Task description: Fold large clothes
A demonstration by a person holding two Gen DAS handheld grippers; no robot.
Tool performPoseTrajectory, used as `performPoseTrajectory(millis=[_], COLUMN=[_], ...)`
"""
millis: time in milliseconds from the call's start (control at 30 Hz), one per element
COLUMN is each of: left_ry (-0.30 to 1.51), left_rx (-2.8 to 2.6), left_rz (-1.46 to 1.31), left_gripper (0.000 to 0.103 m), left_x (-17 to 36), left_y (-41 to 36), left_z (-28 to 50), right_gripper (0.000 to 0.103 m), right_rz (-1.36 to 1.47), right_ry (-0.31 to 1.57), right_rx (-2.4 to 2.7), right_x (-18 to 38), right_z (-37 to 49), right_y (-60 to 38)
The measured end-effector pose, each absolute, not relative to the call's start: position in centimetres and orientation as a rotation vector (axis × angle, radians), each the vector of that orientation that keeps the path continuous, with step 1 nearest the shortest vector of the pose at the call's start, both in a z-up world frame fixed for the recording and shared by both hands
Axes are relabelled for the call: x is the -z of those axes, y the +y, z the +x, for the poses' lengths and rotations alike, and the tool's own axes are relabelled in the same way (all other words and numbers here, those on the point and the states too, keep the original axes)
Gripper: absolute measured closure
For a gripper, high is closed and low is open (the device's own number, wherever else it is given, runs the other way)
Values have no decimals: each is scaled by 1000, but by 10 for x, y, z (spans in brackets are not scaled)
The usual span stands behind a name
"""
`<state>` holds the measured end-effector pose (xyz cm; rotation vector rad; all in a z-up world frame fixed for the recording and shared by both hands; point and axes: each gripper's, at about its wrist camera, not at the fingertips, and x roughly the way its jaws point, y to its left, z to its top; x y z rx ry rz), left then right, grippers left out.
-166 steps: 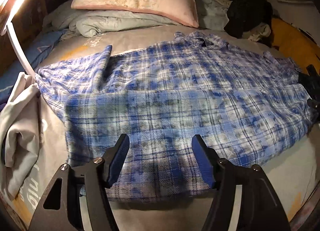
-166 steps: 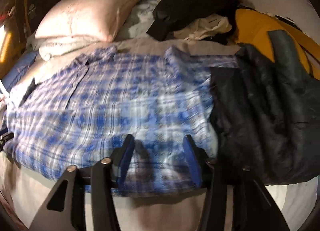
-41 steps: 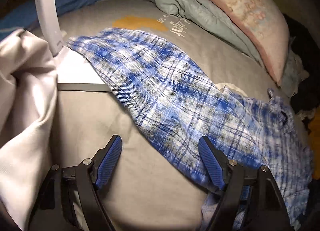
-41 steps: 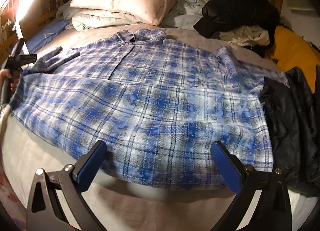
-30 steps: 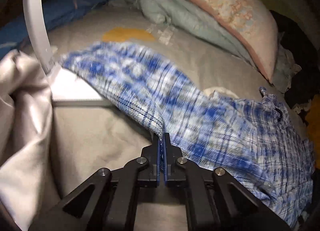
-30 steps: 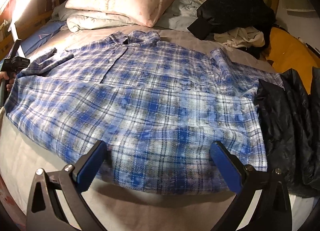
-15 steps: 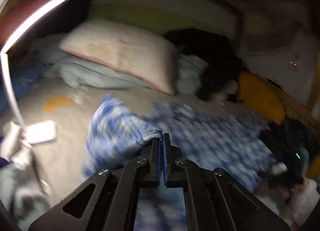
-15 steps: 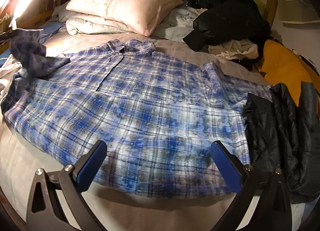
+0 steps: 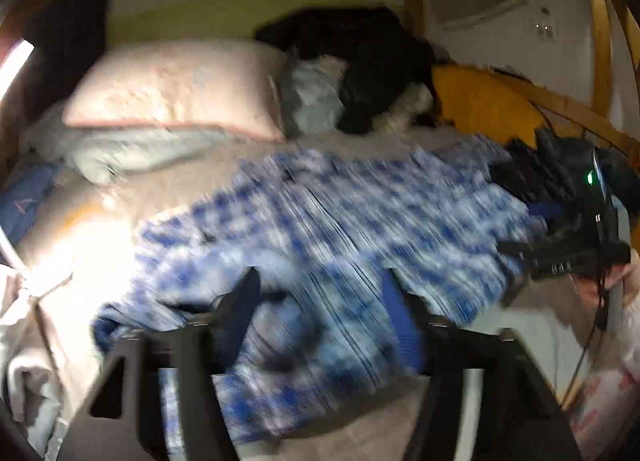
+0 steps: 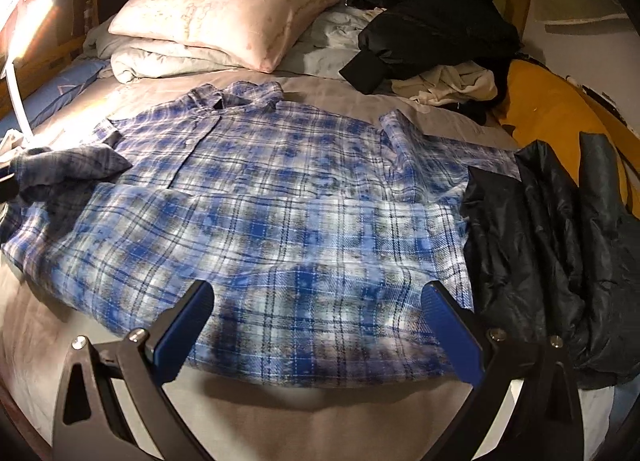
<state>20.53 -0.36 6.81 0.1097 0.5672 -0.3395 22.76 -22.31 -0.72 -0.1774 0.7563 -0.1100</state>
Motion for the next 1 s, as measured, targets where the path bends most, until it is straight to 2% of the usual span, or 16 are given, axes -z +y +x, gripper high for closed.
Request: performPoseTrajectory(millis=[67,167,233,267,300,367,467,567,700,1000], left_ry=[508,493,529,560,600,699,802,873,865,838], left_rx=[286,256,220,204,191,176,79,112,63,75], left_rz=[106,20,-32,-53,-63,-55,-47,-135,-136,-91], left_gripper=[35,23,22,19,12,8,10,19,30,30], left_x=[-80,-92,-92,-87,-81,-57,-20,0,4,-5], left_y=[7,32,47,54,60,69,86,102,106,95], left_z=[203,208,221,230,239,264,295,312,315,308], right_gripper=[0,0,0,0,0,0,0,0,0,0], right_rz=[-170,-183,-196,-198,-197,-196,-208,-212,-232,-228], right_ry=[761,759,760,762,764,764,764,768,759,757], right_rx=[105,101,105,105,101,94,93,84,85,70], right_x=[8,9,11,12,12,13,15,15,12,9], right_z=[228,228,229,230,230,230,230,229,227,223], right_y=[-224,-220,-217,-216,-215,-213,-210,-209,-209,-209])
